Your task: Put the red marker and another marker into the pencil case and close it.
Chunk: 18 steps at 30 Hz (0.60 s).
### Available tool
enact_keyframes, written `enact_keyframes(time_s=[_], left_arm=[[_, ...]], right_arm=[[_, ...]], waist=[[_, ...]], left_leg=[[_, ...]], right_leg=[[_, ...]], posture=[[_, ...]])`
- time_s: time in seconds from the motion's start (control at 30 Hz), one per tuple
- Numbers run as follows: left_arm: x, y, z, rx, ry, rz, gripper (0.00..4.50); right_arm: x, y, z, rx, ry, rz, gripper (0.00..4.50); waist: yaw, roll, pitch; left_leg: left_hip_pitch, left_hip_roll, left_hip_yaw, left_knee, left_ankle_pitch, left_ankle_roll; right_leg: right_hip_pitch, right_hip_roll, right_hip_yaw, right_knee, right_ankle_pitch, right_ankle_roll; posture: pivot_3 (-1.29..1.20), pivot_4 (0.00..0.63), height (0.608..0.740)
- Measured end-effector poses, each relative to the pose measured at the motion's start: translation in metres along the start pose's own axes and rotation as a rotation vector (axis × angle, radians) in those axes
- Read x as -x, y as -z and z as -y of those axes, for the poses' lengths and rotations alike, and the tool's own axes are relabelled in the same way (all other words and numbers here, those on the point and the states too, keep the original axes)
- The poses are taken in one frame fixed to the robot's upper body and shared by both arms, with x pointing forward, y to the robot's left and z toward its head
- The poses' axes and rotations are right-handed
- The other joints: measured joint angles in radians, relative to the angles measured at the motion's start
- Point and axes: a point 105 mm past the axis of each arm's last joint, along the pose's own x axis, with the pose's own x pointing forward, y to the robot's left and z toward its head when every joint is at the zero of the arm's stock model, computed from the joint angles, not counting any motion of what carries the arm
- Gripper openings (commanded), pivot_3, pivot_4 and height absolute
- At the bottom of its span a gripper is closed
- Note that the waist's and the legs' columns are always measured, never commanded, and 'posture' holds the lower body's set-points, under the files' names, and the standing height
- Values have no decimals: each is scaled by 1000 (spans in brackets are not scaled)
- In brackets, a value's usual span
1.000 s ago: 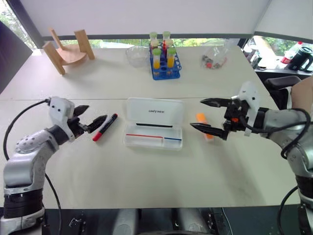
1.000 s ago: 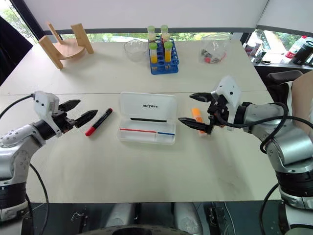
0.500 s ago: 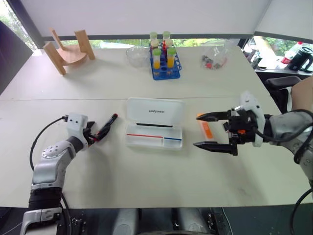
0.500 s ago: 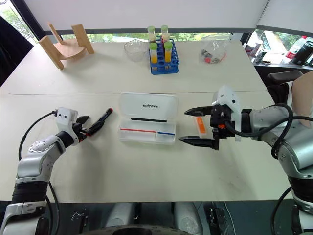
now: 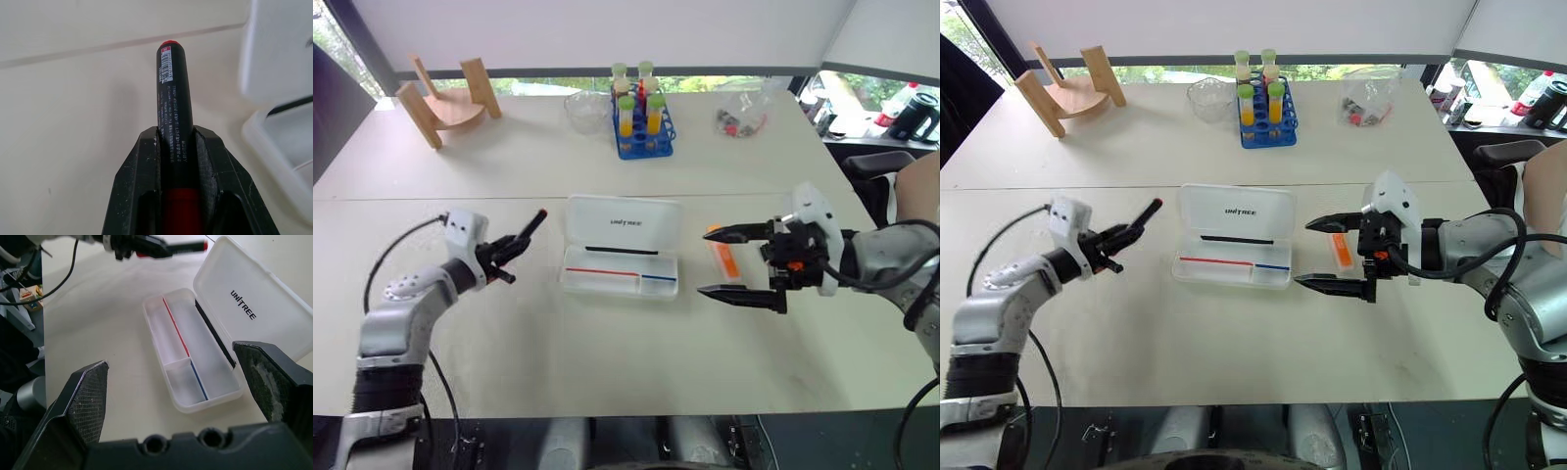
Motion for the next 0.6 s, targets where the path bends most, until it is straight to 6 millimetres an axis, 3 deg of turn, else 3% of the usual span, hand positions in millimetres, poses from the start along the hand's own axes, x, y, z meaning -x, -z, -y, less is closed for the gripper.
enact_keyframes(time_s=[0.1,0.17,0.23,0.37,0.47,0.6], left_arm=[[-1,-53,25,-115,193,98,368],[-7,-63,45,-201,344,88,368],[-18,-54,69,-303,529,31,368],[-48,-18,93,-462,757,-72,368],[-70,10,90,-555,803,-145,368],[-81,27,79,-608,806,-190,368]], right_arm=[[0,0,0,1,6,0,4500],[1,1,0,0,17,0,4500],[3,1,1,1,35,1,4500],[5,3,2,-2,70,-1,4500],[7,5,-1,2,99,-5,4500],[9,7,-4,-4,128,-13,4500]], waist=[[2,0,0],[2,0,0],[1,1,0],[1,1,0],[-3,0,1],[-3,0,1]], left_leg=[[0,-1,1,0,0,0],[0,-1,1,0,0,0],[0,-1,2,0,0,0],[0,-1,2,0,0,0],[0,-1,2,0,0,0],[-1,-1,1,0,0,1]], right_leg=[[1,-1,0,0,0,0],[1,-1,0,-1,0,0],[0,0,0,-1,0,0],[0,1,0,-1,0,0],[-1,1,1,-1,0,0],[-2,2,1,-1,0,0]], posture=[[0,150,740],[0,150,740],[0,150,740],[0,150,740],[0,150,740],[0,150,740]])
